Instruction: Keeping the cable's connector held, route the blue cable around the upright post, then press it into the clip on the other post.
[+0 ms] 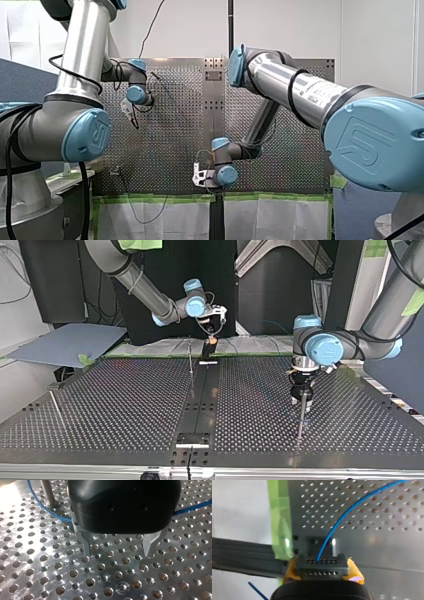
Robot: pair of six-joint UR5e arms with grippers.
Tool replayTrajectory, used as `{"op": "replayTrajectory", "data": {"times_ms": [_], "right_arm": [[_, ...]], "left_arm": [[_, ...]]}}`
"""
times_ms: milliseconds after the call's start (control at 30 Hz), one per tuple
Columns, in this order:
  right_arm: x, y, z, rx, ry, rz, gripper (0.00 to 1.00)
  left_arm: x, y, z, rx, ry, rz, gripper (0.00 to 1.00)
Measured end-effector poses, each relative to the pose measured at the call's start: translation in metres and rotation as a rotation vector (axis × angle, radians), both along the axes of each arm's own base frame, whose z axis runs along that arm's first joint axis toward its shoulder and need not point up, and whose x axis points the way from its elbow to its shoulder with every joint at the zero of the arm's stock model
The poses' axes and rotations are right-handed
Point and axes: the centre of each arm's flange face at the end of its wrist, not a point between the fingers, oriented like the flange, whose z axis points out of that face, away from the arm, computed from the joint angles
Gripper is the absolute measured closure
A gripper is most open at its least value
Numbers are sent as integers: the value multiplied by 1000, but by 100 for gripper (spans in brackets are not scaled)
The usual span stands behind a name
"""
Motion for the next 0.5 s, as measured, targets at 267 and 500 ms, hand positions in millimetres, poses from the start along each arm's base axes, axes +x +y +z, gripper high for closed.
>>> {"op": "replayTrajectory", "data": {"times_ms": [267,500], "right_arm": [[-19,6,-50,30,31,-31,100],[-43,16,-82,73,8,-68,100]], "left_arm": [[0,0,0,-1,0,0,0],[0,0,0,-1,0,2,0]]}}
